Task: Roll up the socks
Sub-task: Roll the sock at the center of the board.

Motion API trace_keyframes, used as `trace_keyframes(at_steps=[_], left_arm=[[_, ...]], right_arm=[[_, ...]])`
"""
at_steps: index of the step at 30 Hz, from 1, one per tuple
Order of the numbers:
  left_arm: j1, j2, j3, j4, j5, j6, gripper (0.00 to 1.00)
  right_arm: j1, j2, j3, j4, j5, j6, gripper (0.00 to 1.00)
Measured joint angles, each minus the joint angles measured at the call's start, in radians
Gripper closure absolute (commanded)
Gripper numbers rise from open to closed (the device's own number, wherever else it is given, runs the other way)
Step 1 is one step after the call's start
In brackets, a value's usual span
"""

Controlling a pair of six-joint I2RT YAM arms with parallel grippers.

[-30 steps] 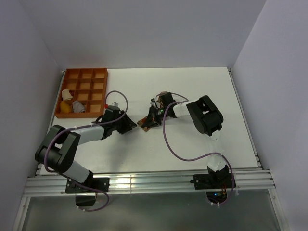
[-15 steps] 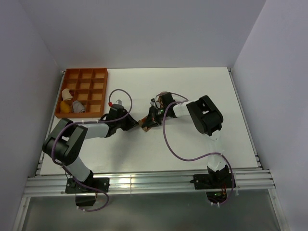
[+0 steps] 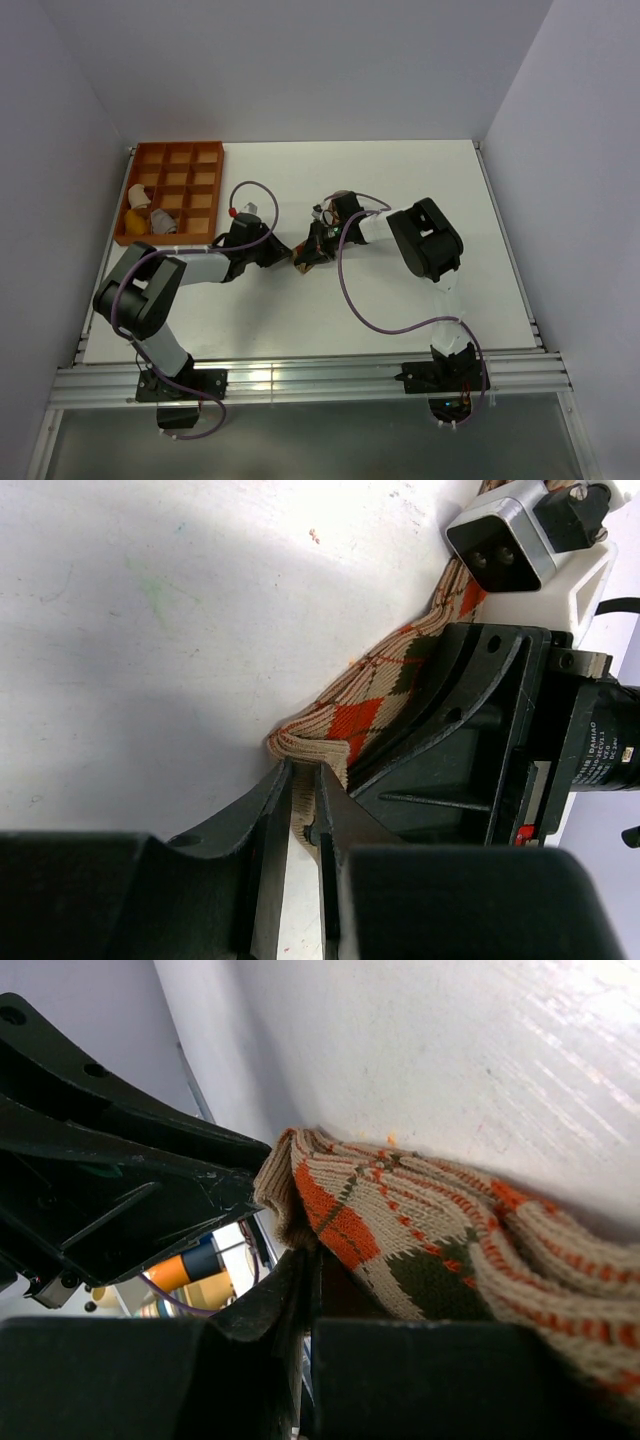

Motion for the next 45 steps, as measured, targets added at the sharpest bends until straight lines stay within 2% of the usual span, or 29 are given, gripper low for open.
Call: trace_keyframes(at_steps=[6,15,28,45], left_arm=[[-0.007,0.013,0.011,0.0,-0.008,-0.003,0.78],[-0.02,0.014,0.016,0.0,-0.026,-0.018,0.71],[-0.031,-0.011,0.016,-0.032,-0.052,-0.029,0.76],[-0.037,-0.125,-0.026,-0.086,-0.096,-0.102,0.71]], right_arm=[[0.0,0.002,0.003,-0.006,0.0,0.0,1.0],[-0.002,0.003,0.008,-0.014,0.0,0.0,1.0],[-0.001,0.003,0.016,-0.032,0.003,-0.001,1.0],[-0.001,0.004,0.018,-0.039,0.005,-0.002,1.0]])
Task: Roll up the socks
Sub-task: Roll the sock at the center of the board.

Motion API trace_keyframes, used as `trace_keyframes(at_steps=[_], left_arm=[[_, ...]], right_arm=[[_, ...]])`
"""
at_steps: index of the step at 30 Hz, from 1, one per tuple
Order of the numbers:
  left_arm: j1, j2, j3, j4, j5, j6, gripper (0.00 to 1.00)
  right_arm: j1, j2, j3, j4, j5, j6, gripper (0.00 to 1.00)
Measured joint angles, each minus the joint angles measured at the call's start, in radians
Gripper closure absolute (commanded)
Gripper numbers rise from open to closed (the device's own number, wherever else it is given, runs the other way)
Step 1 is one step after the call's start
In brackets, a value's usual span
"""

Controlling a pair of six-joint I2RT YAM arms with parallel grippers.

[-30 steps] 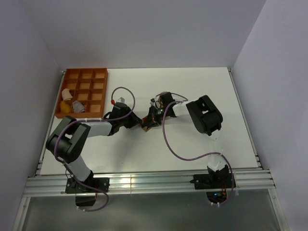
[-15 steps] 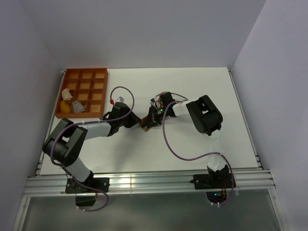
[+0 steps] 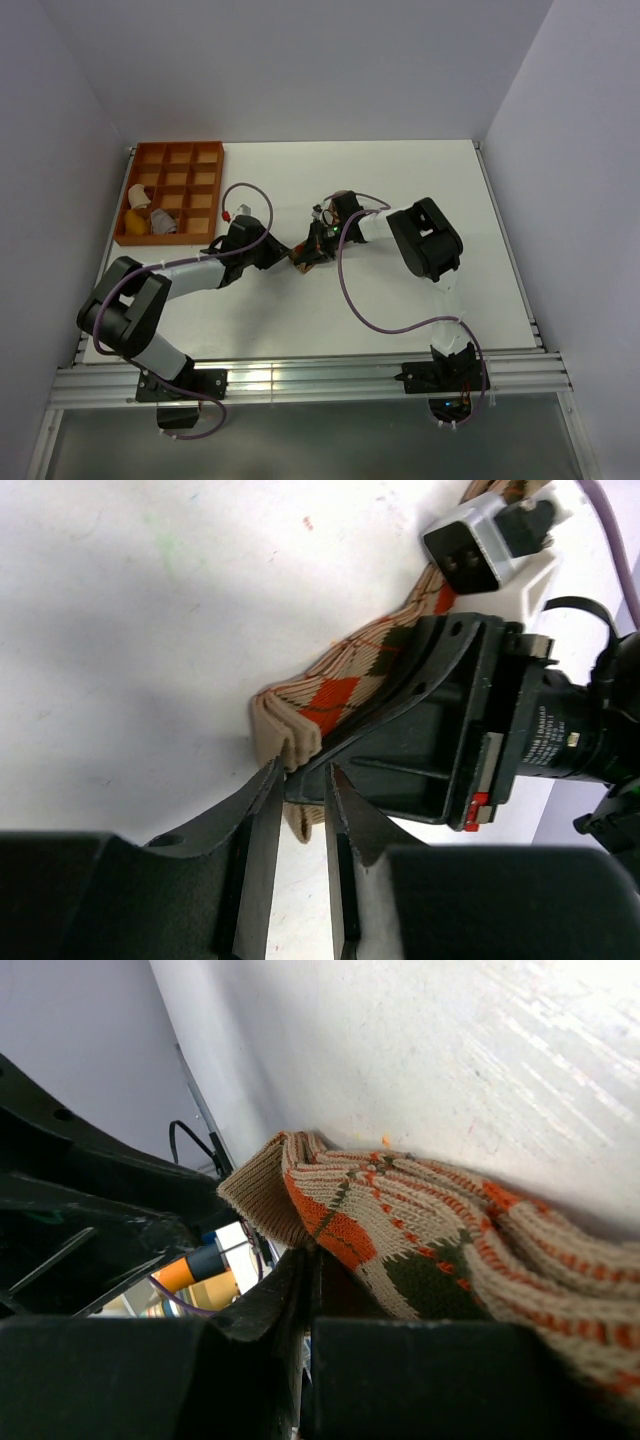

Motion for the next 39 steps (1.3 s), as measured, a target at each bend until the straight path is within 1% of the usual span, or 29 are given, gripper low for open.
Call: trace_keyframes(at_steps=[18,39], left_arm=[[-0.026,0.053,0.003,-0.008,-0.005,-0.021,0.71],[-0.026,0.109,0.062,-0.015,-0.005,-0.02,0.74]], right_arm=[[0.0,0.001,0.011,-0.019,0.003,-0.007,1.0],[0.0,0.001,0.017,-0.032,0.008,-0.012,1.0]])
